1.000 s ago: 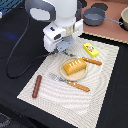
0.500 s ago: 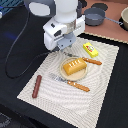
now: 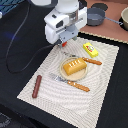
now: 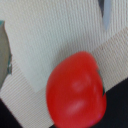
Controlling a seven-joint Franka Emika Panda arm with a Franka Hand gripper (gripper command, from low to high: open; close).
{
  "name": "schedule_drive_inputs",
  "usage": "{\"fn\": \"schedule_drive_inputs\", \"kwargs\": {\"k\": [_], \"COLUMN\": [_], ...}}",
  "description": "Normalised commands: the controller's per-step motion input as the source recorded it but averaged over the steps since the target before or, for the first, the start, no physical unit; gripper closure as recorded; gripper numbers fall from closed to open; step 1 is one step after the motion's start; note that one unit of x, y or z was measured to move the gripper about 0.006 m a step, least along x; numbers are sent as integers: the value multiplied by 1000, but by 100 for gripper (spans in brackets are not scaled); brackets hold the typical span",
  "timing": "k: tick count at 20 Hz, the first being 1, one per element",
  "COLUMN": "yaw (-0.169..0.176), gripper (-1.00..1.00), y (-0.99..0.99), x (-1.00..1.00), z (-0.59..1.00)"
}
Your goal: Interact with the objects in diverse but meaningful ways.
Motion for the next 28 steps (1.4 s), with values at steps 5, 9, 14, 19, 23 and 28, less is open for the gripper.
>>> {"fn": "schedule_drive_inputs", "kwargs": {"k": [5, 9, 14, 19, 23, 28], "yaw": [-219, -224, -150, -68, -50, -41], "gripper": [-100, -100, -100, -100, -100, -100], "y": [42, 1, 0, 7, 43, 156], "x": [-351, -223, -179, -85, -192, -371], "z": [226, 96, -16, -202, -281, -397]}}
